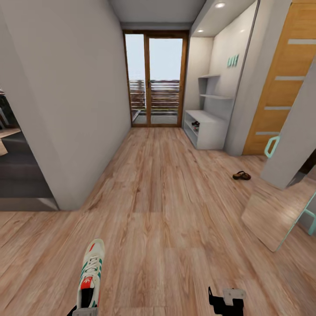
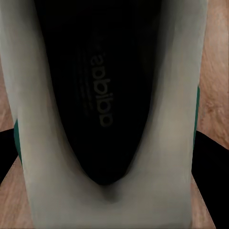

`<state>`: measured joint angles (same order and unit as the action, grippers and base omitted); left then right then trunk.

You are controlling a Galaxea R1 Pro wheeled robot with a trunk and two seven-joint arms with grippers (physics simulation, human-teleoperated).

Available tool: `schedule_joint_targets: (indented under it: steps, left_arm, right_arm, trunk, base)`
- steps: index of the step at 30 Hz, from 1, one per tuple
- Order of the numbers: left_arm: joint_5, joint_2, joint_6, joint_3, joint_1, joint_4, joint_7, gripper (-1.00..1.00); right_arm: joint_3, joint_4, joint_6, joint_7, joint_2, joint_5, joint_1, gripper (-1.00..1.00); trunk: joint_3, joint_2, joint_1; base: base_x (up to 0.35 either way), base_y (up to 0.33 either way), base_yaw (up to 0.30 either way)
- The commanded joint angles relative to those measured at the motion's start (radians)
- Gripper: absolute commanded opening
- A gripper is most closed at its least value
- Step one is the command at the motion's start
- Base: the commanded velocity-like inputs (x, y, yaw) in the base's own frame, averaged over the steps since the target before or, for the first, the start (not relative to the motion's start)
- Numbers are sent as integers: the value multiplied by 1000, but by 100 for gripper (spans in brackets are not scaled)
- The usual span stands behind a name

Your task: Pick up the two gym shoes and the two sandals from the corridor floor and place them onto the hallstand (shoe rack) in the corridor, making sure they are on the rack and not on the floor. Arrange them so the two gym shoes are next to each other and the two sandals are next to each other.

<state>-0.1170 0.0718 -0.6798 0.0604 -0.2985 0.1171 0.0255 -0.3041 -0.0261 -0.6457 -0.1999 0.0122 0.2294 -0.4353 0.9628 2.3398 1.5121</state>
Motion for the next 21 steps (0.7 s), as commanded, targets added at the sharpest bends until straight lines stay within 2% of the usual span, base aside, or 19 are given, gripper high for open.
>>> schedule_joint_targets:
  steps: [1,21]
  left_arm:
    - [-10,0,-3,6,-1,-1,3,-100]
    - [-10,0,-3,6,-1,-1,3,-100]
  right_arm:
    - [-9,0,-2,-4,0,6,0,100]
    - [-8,0,-2,-7,0,7,0,100]
  trunk:
    - [1,0,0]
    - [1,0,0]
  base:
    - [336,0,0]
    - [336,0,0]
